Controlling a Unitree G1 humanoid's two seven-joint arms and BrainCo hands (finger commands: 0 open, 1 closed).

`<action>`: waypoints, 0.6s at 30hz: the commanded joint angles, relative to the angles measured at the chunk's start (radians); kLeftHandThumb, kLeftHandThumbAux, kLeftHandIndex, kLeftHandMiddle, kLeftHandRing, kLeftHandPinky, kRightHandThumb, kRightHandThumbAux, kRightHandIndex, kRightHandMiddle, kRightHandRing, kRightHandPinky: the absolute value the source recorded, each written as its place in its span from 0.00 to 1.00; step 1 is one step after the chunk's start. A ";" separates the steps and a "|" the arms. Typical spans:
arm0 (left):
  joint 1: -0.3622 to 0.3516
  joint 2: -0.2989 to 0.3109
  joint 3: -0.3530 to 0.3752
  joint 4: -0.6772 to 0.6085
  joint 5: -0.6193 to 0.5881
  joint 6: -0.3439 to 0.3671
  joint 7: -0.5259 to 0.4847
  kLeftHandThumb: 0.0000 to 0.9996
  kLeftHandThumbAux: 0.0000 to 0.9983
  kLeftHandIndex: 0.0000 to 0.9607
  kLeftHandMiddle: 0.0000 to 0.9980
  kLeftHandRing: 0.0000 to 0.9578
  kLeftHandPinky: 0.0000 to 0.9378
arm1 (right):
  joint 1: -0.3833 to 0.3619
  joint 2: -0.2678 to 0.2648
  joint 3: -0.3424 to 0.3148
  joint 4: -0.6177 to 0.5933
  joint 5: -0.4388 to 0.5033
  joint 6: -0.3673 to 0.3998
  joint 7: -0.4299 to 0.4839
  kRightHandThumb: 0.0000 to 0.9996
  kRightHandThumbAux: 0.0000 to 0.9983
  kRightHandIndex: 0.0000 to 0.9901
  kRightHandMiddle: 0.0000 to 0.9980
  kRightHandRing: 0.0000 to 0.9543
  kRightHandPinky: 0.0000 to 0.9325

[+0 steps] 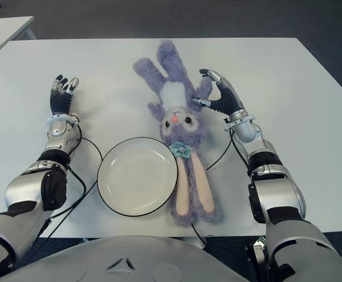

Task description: Put the doll into the plate.

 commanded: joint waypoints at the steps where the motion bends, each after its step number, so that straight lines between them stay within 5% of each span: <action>1: 0.198 -0.102 0.002 0.145 -0.003 0.144 0.010 0.00 0.53 0.05 0.11 0.09 0.03 | 0.007 -0.013 0.028 -0.002 -0.029 0.044 0.029 0.04 0.50 0.04 0.13 0.16 0.20; 18: 0.197 -0.099 0.001 0.146 -0.001 0.147 0.011 0.00 0.54 0.05 0.11 0.09 0.03 | 0.023 -0.021 0.038 -0.034 -0.017 0.081 0.103 0.11 0.50 0.00 0.08 0.15 0.25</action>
